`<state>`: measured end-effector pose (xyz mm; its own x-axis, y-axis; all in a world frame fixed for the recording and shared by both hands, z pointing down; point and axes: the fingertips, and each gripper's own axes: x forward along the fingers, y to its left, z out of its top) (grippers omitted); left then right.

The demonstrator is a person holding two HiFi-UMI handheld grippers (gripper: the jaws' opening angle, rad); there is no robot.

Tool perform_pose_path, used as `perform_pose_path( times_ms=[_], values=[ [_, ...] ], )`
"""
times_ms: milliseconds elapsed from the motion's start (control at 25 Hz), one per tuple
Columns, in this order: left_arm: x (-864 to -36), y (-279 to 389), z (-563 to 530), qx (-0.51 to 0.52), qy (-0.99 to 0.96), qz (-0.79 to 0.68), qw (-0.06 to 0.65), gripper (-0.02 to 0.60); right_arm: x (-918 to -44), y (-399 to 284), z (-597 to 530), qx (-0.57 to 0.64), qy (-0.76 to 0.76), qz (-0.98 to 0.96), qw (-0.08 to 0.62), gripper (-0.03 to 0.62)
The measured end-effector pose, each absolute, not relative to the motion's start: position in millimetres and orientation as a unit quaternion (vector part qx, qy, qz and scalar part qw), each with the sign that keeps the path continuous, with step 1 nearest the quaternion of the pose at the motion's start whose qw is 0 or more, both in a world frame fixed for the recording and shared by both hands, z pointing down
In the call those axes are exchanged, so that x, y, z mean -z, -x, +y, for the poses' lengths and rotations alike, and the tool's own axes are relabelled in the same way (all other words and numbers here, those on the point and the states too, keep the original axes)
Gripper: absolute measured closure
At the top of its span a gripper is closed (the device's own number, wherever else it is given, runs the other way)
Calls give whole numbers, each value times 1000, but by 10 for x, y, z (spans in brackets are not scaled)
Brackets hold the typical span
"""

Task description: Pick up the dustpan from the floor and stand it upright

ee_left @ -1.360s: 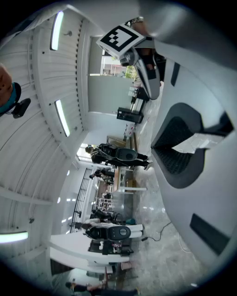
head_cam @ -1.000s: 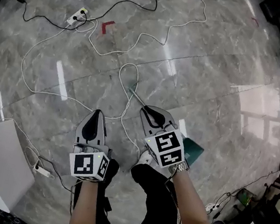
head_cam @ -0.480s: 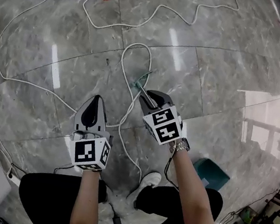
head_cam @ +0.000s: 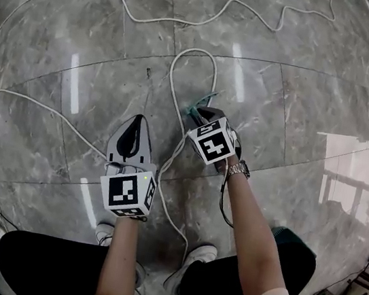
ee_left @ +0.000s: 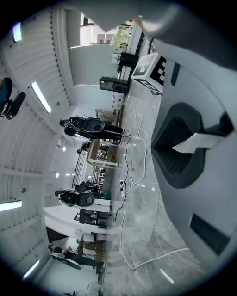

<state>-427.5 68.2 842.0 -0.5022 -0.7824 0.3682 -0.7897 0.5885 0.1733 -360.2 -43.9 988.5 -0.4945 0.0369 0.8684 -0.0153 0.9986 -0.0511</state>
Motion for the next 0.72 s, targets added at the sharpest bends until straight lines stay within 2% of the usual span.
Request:
perform_pose_path(
  times_ms=[440,720],
  values=[
    [-8403,4188,565,-24,-484,-854,191,574,-10198,3584,-542,-28,-15,-855,518,502],
    [-8219,4128,397,-33,-503,-845,177,574,-9674,3553,-682,-51,-52,-898,434,502]
  ],
)
